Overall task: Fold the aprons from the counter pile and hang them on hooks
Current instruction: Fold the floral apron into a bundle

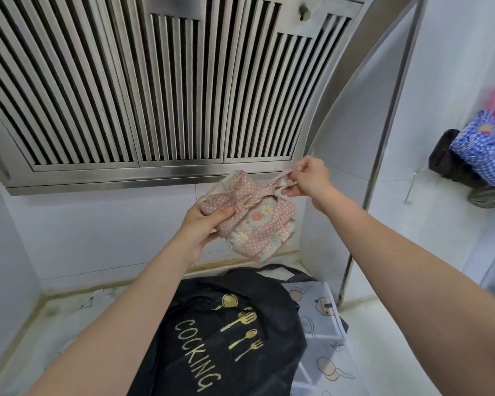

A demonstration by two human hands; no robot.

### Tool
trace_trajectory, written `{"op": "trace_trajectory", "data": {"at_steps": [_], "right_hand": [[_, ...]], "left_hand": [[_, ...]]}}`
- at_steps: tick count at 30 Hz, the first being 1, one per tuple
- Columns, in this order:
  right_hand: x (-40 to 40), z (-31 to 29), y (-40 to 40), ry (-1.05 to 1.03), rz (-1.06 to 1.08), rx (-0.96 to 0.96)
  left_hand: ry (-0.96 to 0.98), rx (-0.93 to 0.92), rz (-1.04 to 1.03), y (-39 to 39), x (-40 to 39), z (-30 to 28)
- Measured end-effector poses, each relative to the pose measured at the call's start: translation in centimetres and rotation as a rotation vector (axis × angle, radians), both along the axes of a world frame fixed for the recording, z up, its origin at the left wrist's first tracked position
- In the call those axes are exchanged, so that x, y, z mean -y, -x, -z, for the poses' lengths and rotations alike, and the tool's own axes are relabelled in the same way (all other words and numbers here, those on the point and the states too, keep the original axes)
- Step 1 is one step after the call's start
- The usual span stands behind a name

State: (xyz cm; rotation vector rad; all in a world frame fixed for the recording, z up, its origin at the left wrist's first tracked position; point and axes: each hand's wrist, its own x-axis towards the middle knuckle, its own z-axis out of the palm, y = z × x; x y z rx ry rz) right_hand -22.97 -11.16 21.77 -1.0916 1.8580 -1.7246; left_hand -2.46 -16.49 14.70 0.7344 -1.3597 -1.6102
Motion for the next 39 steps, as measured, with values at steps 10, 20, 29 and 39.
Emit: {"op": "trace_trajectory", "data": {"at_steps": [10,20,29,39], "right_hand": [[-5.7,-1.6,5.5,-0.022,0.353,-0.072],[-12.4,-2.2,14.6,-0.036,0.490,-0.105],[-19.1,-8.1,28.1,-0.068,0.477,-0.670],[-24.9,-17.3,41.9,0.250,0.497,-0.343]], "left_hand": [[0.170,-0.022,0.111,8.0,-4.2,-1.2],[0.085,-0.133,0.201,20.0,-11.6,-2.2],[0.502,0.221,0.273,33.8,-16.5,-7.9],[0.817,-0.038,0.129,48.3,-22.1,-15.2]]}}
